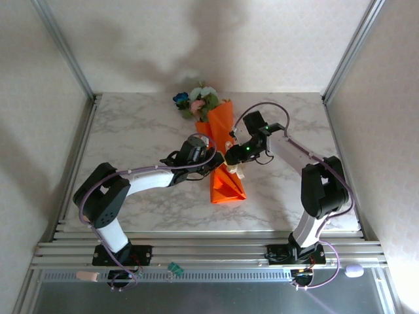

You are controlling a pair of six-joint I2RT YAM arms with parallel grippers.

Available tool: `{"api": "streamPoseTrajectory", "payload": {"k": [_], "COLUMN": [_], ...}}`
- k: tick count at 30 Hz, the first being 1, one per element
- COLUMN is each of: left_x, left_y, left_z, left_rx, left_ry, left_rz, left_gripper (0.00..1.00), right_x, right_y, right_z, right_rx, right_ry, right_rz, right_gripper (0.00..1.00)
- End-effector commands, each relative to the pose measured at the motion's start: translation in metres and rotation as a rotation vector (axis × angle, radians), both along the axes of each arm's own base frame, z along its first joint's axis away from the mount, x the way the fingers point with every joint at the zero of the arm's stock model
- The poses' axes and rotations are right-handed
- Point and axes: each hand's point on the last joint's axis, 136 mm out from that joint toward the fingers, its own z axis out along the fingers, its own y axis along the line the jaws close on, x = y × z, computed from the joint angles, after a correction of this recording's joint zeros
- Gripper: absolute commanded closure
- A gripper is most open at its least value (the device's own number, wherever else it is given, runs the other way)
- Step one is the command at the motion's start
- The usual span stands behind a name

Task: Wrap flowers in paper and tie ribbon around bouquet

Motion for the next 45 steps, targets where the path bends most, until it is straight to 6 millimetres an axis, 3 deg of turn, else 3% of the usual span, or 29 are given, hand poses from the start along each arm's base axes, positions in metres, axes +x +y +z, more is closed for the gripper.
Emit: {"api": "streamPoseTrajectory", "payload": {"k": [1,11,19,30,35,41,45], "left_x": [0.011,0.019,0.021,0.026,0.029,0.042,0.048], "left_y": [-0.003,-0.004,-0.004,-0.004,-0.006,-0.002,-0.002], "left_z": [0.006,0.008,0.009,0.011,0.014,0.021,0.024], "left_rx": [-0.031,-0.044,-0.041,-0.038,-0.039,-0.044,-0.046], "left_ry": [-0.019,-0.026,-0.025,-0.021,-0.026,-0.036,-0.037], "left_rz": [0.015,0.015,0.012,0.013,0.009,0.031,0.029], "left_gripper": [1.0,1.0,1.0,1.0,1.0,1.0,1.0], "right_x": [-0.007,-0.019,-0.022,-0.03,-0.03,-0.039,-0.034], "right_y": [0.014,0.019,0.014,0.012,0.013,0.02,0.022], "right_z": [0.021,0.014,-0.002,-0.015,-0.023,-0.02,-0.004], "right_rx": [0.075,0.121,0.042,-0.04,-0.043,0.022,0.154], "right_ry": [-0.095,-0.113,-0.139,-0.256,-0.26,-0.216,-0.144], "right_rz": [0.074,0.131,0.183,0.295,0.301,0.311,0.236], "right_gripper": [0.44,0.36,0.34,0.21,0.2,0.2,0.2]}}
